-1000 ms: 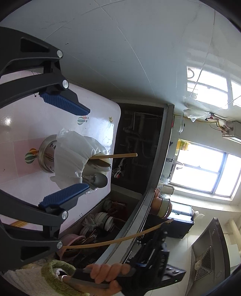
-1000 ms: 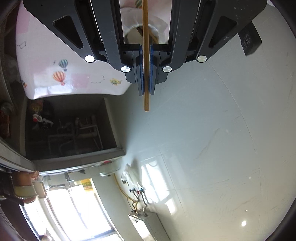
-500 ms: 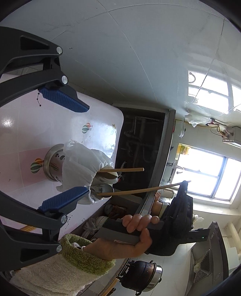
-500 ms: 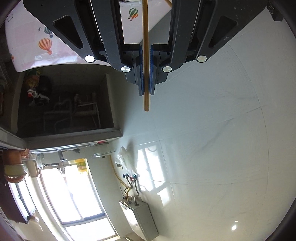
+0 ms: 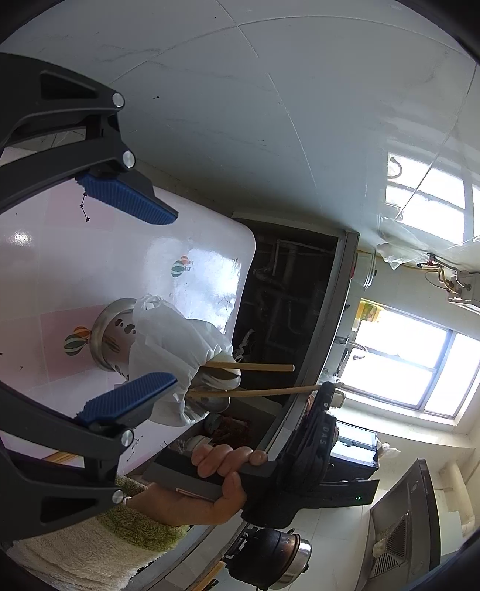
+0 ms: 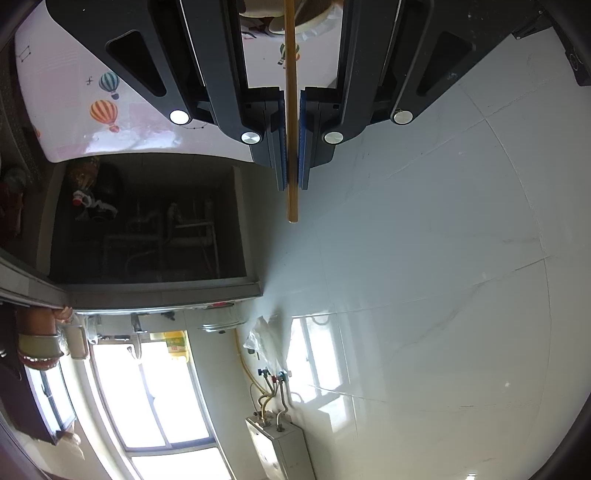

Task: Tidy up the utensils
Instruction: 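Lower the chopstick into the holder with the right tool and open it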

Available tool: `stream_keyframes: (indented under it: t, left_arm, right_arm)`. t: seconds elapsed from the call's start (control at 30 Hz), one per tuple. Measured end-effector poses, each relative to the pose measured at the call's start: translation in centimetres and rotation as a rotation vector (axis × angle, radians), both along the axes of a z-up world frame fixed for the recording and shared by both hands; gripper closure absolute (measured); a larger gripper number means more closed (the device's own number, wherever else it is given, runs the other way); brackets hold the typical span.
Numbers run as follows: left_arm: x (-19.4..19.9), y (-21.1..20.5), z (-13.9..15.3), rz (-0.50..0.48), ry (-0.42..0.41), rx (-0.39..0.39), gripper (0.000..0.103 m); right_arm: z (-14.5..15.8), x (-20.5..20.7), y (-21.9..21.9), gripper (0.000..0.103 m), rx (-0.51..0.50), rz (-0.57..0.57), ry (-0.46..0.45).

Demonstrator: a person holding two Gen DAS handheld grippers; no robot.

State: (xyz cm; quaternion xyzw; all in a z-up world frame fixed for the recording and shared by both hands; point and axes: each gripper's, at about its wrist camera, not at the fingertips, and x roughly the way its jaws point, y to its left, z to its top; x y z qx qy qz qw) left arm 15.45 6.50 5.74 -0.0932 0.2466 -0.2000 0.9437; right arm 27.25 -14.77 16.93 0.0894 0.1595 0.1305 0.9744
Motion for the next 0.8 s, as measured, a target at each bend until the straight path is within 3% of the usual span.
stream_keyframes:
  t: [0.17,0.33,0.63,0.77,0.8]
  left_arm:
    - [-0.2,-0.5,0.3,-0.006,-0.004,0.000,0.023]
    - [-0.6,-1.1,0.4,-0.014,-0.005,0.008,0.023]
    - [-1.3,-2.7,0.0,-0.013,0.021,0.042,0.023]
    - [-1.7,-3.8,-0.1,-0.023,0.026,0.074,0.021]
    - [-1.8,-4.1,-0.1,-0.027,0.026,0.079,0.021]
  right_arm:
    - [-0.7,-1.9,-1.6,0.099,0.056,0.028,0.049]
    - [-2.0,-2.1,-1.3,0.099,0.051,0.083,0.122]
    - [-4.2,-1.7,1.1,0.099,-0.127,0.127,0.229]
    - [-3.9,-2.3,0.9,0.097,-0.141,0.145,0.231]
    - [-3.7,-2.6,0.7,0.092,-0.136,0.148,0.226]
